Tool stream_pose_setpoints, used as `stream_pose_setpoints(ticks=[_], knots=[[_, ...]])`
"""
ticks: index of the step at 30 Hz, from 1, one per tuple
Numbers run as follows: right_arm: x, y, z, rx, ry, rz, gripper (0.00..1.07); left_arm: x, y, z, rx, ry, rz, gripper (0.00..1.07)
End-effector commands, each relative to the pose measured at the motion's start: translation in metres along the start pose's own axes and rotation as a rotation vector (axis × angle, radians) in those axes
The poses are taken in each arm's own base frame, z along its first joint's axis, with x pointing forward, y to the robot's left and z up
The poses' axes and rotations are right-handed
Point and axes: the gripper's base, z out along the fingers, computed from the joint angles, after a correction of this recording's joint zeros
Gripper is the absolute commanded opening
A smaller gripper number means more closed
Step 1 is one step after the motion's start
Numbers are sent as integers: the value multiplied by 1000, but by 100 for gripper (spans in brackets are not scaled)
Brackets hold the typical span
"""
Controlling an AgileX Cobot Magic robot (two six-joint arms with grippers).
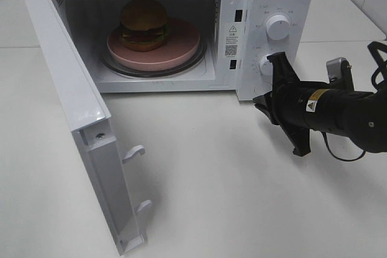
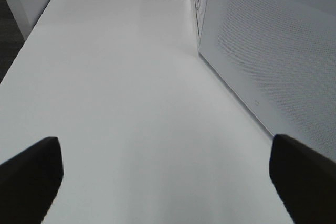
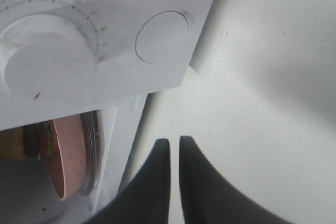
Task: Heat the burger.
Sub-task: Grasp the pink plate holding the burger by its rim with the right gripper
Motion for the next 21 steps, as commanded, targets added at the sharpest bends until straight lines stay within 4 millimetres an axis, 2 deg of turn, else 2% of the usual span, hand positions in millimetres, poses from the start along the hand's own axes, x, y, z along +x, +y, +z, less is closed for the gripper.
stream_pose_setpoints(ticks=[1, 5, 8, 10, 21], knots=[[-1, 7, -17, 61, 12, -156, 3, 1, 0, -1, -7, -12, -2, 100], [-4, 16, -35, 118, 11, -338, 4, 1, 0, -1, -7, -12, -2, 100], [-4, 18, -39, 123, 10, -366, 4, 1, 0, -1, -7, -12, -2, 100], [-6, 26, -57, 148, 12, -513, 5, 1, 0, -1, -7, -12, -2, 100], [-9, 36, -98, 235, 40, -802, 8, 1, 0, -1, -7, -12, -2, 100]])
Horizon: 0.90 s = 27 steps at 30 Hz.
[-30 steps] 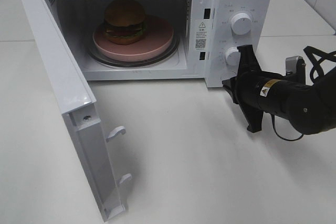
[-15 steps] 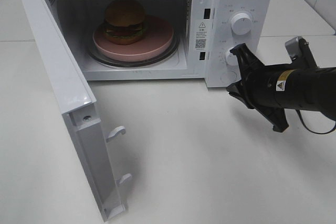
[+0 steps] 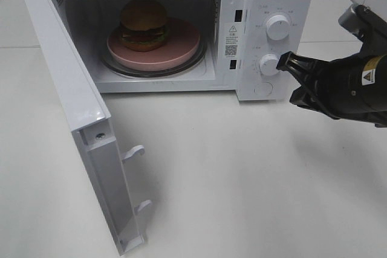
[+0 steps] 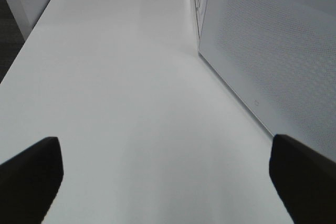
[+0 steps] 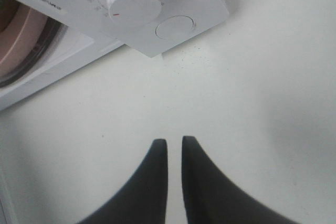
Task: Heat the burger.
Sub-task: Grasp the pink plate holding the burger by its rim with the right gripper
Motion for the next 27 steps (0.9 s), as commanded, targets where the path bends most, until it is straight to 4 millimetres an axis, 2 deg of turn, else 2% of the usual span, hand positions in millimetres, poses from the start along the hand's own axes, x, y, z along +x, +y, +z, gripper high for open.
stream_pose_setpoints(ticks=[1, 9, 13, 20, 22, 23, 25, 26, 27], knots=[[-2, -1, -9, 17, 4, -84, 8, 1, 0, -1, -7, -12, -2, 100], [-7, 1, -29, 84, 96, -280, 9, 1, 0, -1, -7, -12, -2, 100], [-13, 10, -36, 73, 165, -400, 10, 1, 0, -1, -7, -12, -2, 100], [-26, 23, -45, 28, 177, -581, 11, 1, 0, -1, -7, -12, -2, 100], [-34, 30, -49, 9, 157, -696, 12, 1, 0, -1, -7, -12, -2, 100], [-34, 30, -49, 9, 157, -696, 12, 1, 0, -1, -7, -12, -2, 100], [-41, 35, -52, -15, 128, -913, 13, 1, 0, -1, -7, -12, -2, 100], [-41, 35, -52, -15, 128, -913, 13, 1, 0, -1, -7, -12, -2, 100], [-41, 35, -52, -20, 125, -984, 13, 1, 0, -1, -7, -12, -2, 100]])
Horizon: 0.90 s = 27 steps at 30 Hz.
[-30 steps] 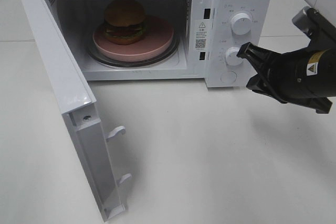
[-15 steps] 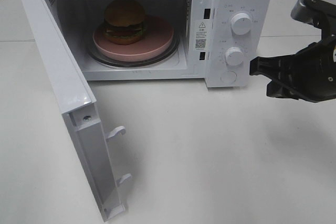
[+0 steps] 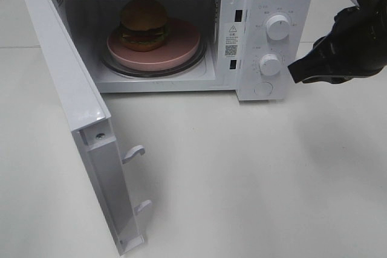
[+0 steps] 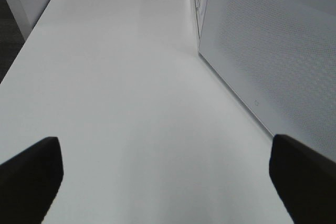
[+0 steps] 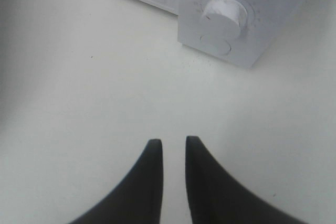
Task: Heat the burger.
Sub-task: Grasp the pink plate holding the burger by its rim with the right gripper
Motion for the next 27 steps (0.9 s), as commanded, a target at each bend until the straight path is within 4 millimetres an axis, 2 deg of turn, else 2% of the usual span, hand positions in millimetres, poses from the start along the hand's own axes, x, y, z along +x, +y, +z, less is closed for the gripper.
stream_pose_setpoints(ticks=[1, 2, 3, 4, 7, 9, 12, 14, 17, 19, 25, 26, 27], knots=[[-4, -1, -5, 5, -17, -327, 14, 1, 0, -1, -7, -12, -2, 100], [-4, -1, -5, 5, -17, -327, 14, 1, 0, -1, -7, -12, -2, 100], [-4, -1, -5, 6, -16, -397, 14, 1, 0, -1, -7, -12, -2, 100], [-4, -1, -5, 7, -16, -574, 14, 1, 0, -1, -7, -12, -2, 100], [-4, -1, -5, 8, -16, -658, 14, 1, 0, -1, -7, -12, -2, 100], [-4, -1, -5, 10, -14, -931, 14, 1, 0, -1, -7, -12, -2, 100], [-4, -1, -5, 11, -14, -980, 14, 1, 0, -1, -7, -12, -2, 100], [-4, -1, -5, 15, -10, -1170, 14, 1, 0, -1, -7, -12, -2, 100], [-4, -2, -5, 20, -7, -1203, 14, 1, 0, -1, -7, -12, -2, 100], [-3, -6, -5, 56, 30, -1284, 14, 1, 0, -1, -7, -12, -2, 100], [-3, -8, -5, 71, 43, -1306, 17, 1, 0, -1, -7, -12, -2, 100], [-4, -7, -5, 74, 28, -1276, 23, 1, 0, -1, -7, -12, -2, 100], [-6, -7, -5, 81, 5, -1227, 33, 1, 0, -1, -7, -12, -2, 100]])
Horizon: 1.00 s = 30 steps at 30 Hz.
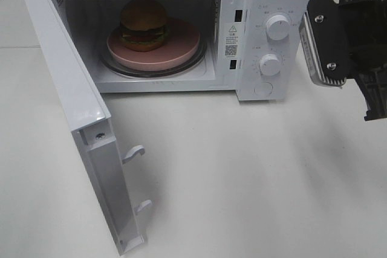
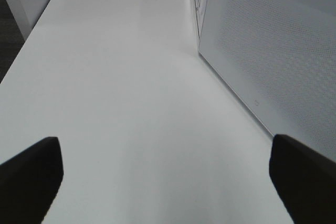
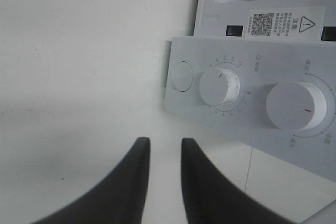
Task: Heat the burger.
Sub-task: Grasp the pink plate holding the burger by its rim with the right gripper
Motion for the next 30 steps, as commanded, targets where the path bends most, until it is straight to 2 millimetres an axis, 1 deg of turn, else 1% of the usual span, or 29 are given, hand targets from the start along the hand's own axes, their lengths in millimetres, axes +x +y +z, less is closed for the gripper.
stream_pose_setpoints(ticks=[1, 2, 3, 4, 5, 6, 7, 8, 9, 11, 12, 14, 15, 16, 17, 18, 19, 21, 22, 23, 24, 25, 26, 28, 29, 30], knots=[[-1, -4, -4, 34, -14, 55, 33, 1, 0, -1, -7, -12, -2, 100], [-1, -5, -4, 41, -21, 82, 41, 1, 0, -1, -7, -12, -2, 100], [-1, -6, -4, 54, -24, 114, 58, 1, 0, -1, -7, -12, -2, 100], [-1, -6, -4, 54, -24, 114, 58, 1, 0, -1, -7, -12, -2, 100], [-1, -7, -3, 67, -27, 121, 74, 1, 0, -1, -7, -12, -2, 100], [-1, -7, -3, 67, -27, 121, 74, 1, 0, -1, -7, -12, -2, 100], [-1, -7, -3, 68, -27, 121, 83, 1, 0, -1, -7, -12, -2, 100], [-2, -7, 0, 60, -27, 128, 95, 1, 0, -1, -7, -12, -2, 100], [-2, -7, 0, 60, -27, 128, 95, 1, 0, -1, -7, -12, -2, 100], [-5, -5, 8, 30, -28, 126, 100, 1, 0, -1, -7, -12, -2, 100], [-5, -5, 8, 30, -28, 126, 100, 1, 0, -1, -7, -12, -2, 100], [-15, -3, 14, 5, -43, 96, 98, 1, 0, -1, -7, -12, -2, 100], [-15, -3, 14, 5, -43, 96, 98, 1, 0, -1, -7, -12, -2, 100], [-24, -4, 19, -5, -57, 73, 97, 1, 0, -1, -7, -12, -2, 100], [-27, -6, 21, -8, -61, 59, 97, 1, 0, -1, -7, -12, -2, 100], [-27, -6, 21, -8, -61, 59, 97, 1, 0, -1, -7, -12, -2, 100], [-34, -10, 25, -12, -69, 47, 96, 1, 0, -1, -7, -12, -2, 100], [-37, -13, 28, -14, -72, 43, 96, 1, 0, -1, -7, -12, -2, 100], [-44, -17, 34, -19, -80, 25, 96, 1, 0, -1, -7, -12, -2, 100], [-47, -19, 38, -24, -78, 9, 95, 1, 0, -1, -7, -12, -2, 100], [-47, -19, 38, -24, -78, 9, 95, 1, 0, -1, -7, -12, -2, 100], [-54, -23, 46, -29, -73, -21, 95, 1, 0, -1, -7, -12, -2, 100], [-54, -23, 46, -29, -73, -21, 95, 1, 0, -1, -7, -12, -2, 100], [-66, -30, 56, -22, -66, -49, 94, 1, 0, -1, -7, -12, -2, 100], [-66, -30, 56, -22, -66, -49, 94, 1, 0, -1, -7, -12, -2, 100], [-73, -35, 63, -15, -61, -67, 94, 1, 0, -1, -7, -12, -2, 100]])
